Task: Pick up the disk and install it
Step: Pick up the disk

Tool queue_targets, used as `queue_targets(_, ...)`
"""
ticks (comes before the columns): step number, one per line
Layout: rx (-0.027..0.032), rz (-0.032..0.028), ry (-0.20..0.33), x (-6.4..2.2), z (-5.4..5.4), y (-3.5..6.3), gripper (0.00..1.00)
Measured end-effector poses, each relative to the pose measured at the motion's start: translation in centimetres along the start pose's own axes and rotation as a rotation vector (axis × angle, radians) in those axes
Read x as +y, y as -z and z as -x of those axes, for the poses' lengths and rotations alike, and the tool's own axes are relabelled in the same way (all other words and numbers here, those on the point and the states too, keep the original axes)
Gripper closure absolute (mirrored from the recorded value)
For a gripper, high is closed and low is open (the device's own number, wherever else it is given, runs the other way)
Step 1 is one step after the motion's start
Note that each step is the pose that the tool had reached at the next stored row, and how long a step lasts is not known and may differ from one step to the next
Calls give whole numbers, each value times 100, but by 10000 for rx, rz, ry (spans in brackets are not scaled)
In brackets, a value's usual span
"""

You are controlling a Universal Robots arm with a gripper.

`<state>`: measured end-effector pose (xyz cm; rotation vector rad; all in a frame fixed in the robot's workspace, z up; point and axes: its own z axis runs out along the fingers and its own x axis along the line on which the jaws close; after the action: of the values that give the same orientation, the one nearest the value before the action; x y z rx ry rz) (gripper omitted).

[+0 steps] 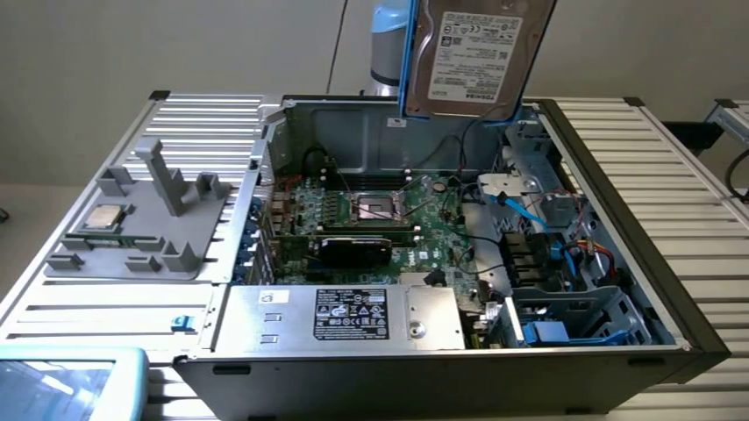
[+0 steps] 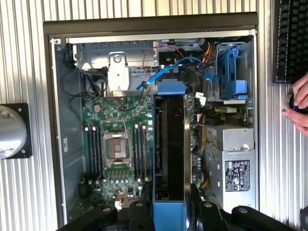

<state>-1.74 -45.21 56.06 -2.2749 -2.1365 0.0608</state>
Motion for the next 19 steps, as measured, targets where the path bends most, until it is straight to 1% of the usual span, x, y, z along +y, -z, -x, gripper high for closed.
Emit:
queue_targets(4,1,-6,0,100,86,2,63)
queue_targets(8,0,-17,0,223,180,6,63)
queue_targets(9,-1,-21,0,237,198,7,63)
queue_targets(15,-5,-25,1,249,222,8,63)
queue_targets(19,-5,-23,0,351,292,10,63)
